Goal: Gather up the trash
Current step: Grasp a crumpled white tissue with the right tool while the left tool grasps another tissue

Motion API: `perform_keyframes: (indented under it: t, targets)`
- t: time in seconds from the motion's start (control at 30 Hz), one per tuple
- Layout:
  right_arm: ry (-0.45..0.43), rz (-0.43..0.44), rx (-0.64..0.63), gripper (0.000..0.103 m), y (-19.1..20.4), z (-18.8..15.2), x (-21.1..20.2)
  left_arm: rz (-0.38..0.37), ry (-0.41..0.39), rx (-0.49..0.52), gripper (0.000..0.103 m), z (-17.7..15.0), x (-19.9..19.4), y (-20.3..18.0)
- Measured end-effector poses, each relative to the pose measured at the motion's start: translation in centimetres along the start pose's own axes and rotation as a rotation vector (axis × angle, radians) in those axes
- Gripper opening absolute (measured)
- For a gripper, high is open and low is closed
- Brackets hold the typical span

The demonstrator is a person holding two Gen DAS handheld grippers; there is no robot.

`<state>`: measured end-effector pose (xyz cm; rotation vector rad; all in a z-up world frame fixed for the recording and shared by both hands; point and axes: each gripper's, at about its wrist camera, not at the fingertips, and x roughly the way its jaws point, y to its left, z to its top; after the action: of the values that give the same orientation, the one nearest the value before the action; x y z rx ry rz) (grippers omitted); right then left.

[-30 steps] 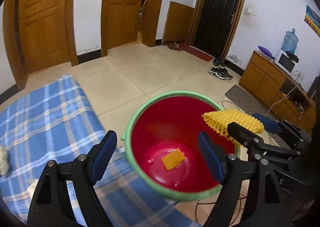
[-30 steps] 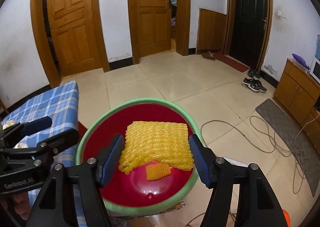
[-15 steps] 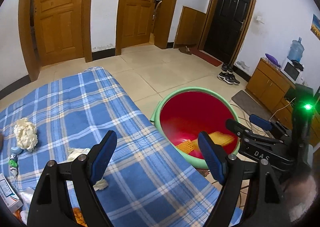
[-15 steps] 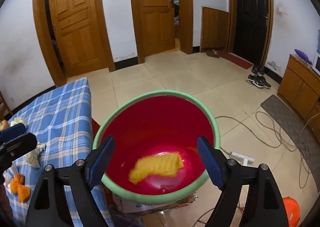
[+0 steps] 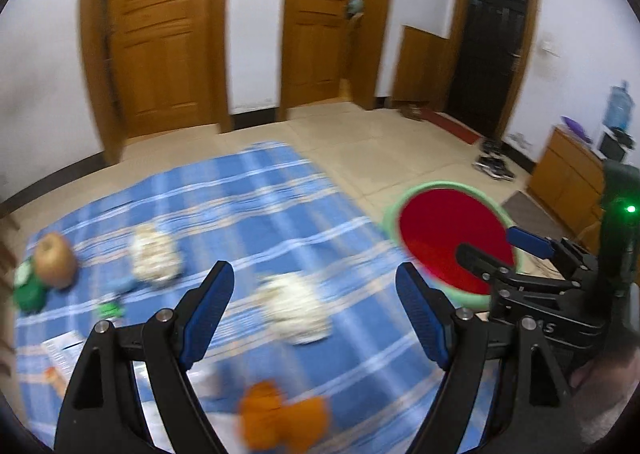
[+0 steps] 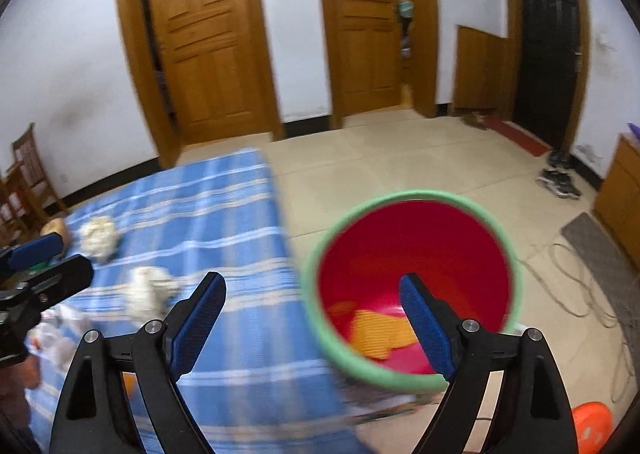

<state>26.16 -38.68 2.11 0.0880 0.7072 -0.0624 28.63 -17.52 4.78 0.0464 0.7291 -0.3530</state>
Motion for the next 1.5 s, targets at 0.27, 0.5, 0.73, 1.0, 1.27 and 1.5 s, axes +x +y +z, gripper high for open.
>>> perform_keyframes:
  t: [0.27, 0.5, 0.73, 1.0, 1.27, 1.5]
  targets:
    - [0.031, 0.148, -0.072, 0.089, 8.5, -0.6, 2.5, 0.169, 0.001, -0.137, 0.082, -2.2, -3.1, 9.5]
    - [0.067, 0.166, -0.121, 0.089, 12.2, -0.5, 4.3, 0.2, -0.019, -0.182, 0.082, -2.8, -4.4, 12.6]
    - [0.157, 0.09, -0.16, 0.068, 13.1, -0.8, 8.0, 0.172, 0.015, -0.205, 0.082, -2.3, -2.3, 13.2]
    - [0.195, 0.069, -0.174, 0.024, 12.8, -2.1, 9.6, 0.204, 0.143, -0.317, 0.08, -0.4, 3.7, 12.9]
    - [0.192, 0.062, -0.157, 0.025, 12.8, -2.3, 10.0, 0.3, 0.206, -0.287, 0.064, 0.1, 7.9, 11.4]
    - [0.192, 0.064, -0.156, 0.025, 12.7, -2.4, 9.7, 0.327, 0.206, -0.286, 0.028, 0.3, 9.5, 11.1]
